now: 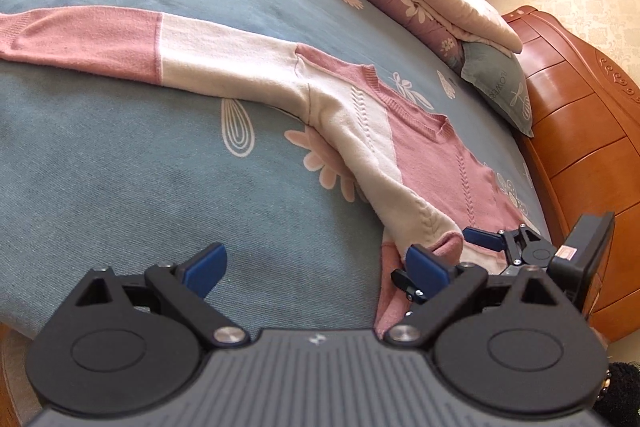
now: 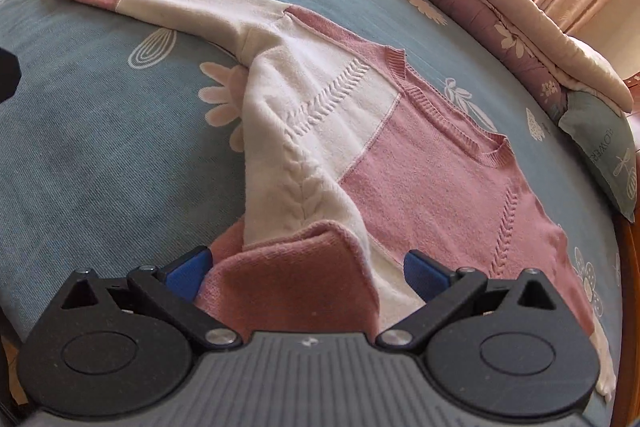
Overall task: Fold clothes
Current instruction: 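Move the left gripper down over the pink hem of the sweater, then grasp the pink hem with the left gripper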
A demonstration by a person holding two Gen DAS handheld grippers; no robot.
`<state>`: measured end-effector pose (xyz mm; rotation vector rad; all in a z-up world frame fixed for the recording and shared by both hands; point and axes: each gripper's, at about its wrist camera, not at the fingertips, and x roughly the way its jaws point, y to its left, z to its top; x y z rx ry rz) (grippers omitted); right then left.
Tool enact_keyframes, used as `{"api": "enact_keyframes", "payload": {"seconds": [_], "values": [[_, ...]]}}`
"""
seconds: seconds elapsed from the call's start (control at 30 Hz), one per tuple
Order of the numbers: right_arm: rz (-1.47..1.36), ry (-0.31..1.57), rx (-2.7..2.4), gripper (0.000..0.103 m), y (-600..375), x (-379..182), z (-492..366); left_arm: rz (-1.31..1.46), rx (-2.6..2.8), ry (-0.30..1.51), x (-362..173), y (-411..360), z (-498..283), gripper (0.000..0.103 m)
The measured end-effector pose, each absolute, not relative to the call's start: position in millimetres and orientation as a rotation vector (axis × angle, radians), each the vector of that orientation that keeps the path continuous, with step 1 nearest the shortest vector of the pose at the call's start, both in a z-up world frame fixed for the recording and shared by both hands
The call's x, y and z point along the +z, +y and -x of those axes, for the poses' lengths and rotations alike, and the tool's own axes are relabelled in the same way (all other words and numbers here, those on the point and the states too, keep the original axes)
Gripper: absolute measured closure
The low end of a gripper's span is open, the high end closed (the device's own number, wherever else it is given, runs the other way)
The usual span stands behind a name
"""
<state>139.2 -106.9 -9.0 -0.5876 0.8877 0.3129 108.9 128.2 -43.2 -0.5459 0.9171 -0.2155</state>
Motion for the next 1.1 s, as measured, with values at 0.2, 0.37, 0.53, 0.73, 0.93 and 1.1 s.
{"api": "enact_keyframes", "payload": {"seconds": [0.2,0.37,0.53,0.73,0.93,1.1], "values": [[0.493,0.920,0.222,0.000,-176.4,1.3,-145.5,0.550,-0.282,0.936,-48.8,112.1,-119.8,0.007],[0.376,0.944,0.159,0.000,-233.3,1.6,-150.3,0.545,-0.385,0.953,-47.7,87.1,-122.4,0.007],[0.361,0.975,0.011,0.000,-280.4,-9.7,-152.6,0.622,-0.486,0.977,-56.3,66.6,-130.1,0.007],[0.141,0.921,0.116,0.000,-307.0,7.3,-124.3,0.791,-0.571,1.061,-85.5,46.1,-139.9,0.007],[0.046,0.909,0.121,0.000,-311.3,4.3,-107.2,0.869,-0.603,1.168,-118.8,25.2,-144.1,0.007],[-0.028,0.897,0.111,0.000,-319.0,4.0,-97.4,0.937,-0.619,1.137,-132.2,15.6,-155.8,0.006]]}}
